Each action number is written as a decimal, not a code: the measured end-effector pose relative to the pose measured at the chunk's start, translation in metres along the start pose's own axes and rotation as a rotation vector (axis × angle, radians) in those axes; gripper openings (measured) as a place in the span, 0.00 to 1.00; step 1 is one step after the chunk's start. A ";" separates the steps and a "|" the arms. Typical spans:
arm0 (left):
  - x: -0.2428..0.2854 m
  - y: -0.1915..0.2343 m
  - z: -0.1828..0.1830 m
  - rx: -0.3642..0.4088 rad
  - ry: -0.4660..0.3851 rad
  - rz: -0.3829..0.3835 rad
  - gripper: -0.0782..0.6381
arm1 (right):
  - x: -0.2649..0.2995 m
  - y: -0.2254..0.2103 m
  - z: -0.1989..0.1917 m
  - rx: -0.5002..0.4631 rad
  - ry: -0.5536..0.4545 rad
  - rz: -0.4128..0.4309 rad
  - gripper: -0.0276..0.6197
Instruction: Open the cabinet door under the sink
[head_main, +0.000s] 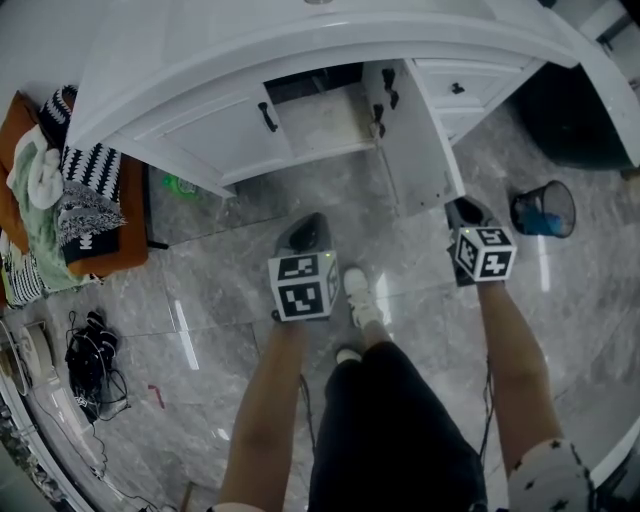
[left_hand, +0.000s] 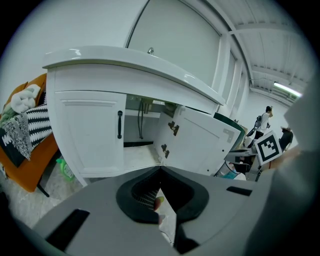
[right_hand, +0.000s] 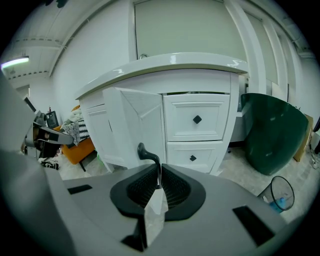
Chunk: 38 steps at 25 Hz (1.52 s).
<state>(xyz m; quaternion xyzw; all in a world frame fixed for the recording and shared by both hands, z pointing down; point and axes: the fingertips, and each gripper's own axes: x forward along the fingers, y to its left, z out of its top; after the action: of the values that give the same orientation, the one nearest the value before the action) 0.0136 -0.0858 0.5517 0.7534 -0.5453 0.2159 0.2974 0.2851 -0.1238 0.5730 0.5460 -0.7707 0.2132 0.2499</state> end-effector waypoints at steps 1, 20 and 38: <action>0.000 0.000 0.000 0.000 -0.001 -0.001 0.12 | 0.000 0.000 0.000 0.001 -0.002 -0.001 0.09; -0.005 -0.004 0.000 0.001 -0.002 -0.012 0.12 | -0.041 0.001 -0.027 0.066 -0.020 -0.060 0.12; -0.011 0.001 -0.004 -0.019 -0.007 -0.007 0.12 | -0.036 0.059 -0.006 -0.015 -0.046 -0.011 0.06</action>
<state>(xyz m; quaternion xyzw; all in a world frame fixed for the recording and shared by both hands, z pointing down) 0.0087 -0.0759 0.5473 0.7533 -0.5457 0.2070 0.3032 0.2396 -0.0755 0.5519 0.5532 -0.7748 0.1933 0.2375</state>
